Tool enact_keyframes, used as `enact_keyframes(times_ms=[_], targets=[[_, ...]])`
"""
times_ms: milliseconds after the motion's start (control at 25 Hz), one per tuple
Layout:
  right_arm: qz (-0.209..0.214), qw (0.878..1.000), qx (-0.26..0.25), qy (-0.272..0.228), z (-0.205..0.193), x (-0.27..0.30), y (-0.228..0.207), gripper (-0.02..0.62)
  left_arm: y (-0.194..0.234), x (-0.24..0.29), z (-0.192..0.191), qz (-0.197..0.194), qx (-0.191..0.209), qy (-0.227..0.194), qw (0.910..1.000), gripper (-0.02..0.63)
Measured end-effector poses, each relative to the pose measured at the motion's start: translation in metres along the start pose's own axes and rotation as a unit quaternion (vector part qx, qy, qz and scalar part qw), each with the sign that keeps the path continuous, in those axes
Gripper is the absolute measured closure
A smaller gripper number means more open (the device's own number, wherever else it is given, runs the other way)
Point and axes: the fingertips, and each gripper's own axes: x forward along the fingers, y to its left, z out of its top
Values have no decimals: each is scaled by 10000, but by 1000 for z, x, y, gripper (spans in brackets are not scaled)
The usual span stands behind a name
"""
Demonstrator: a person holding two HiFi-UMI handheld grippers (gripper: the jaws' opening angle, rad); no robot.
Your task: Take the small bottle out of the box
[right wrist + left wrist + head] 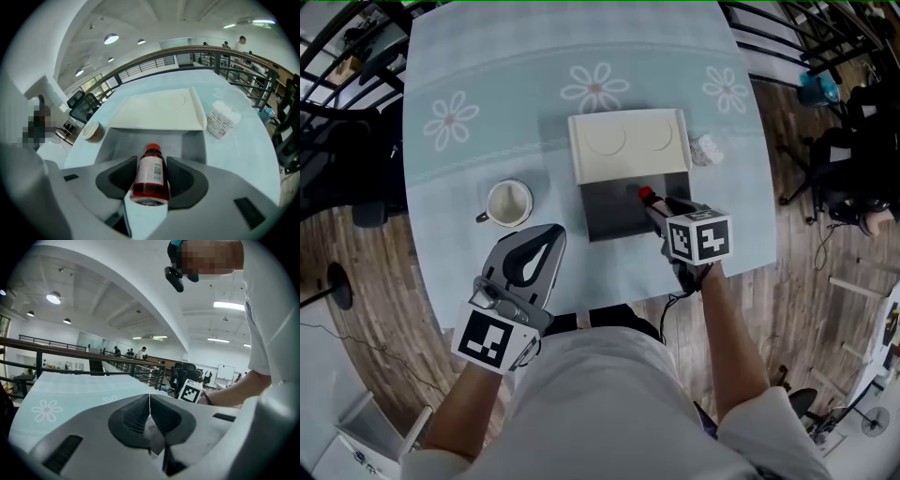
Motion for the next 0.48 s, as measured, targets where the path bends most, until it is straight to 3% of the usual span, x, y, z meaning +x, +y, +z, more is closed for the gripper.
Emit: enact_keyframes(times_ms=[480], targets=[[265, 9960, 427, -734, 18, -45, 16, 387, -6, -11, 16, -30, 184, -71, 9998, 584]])
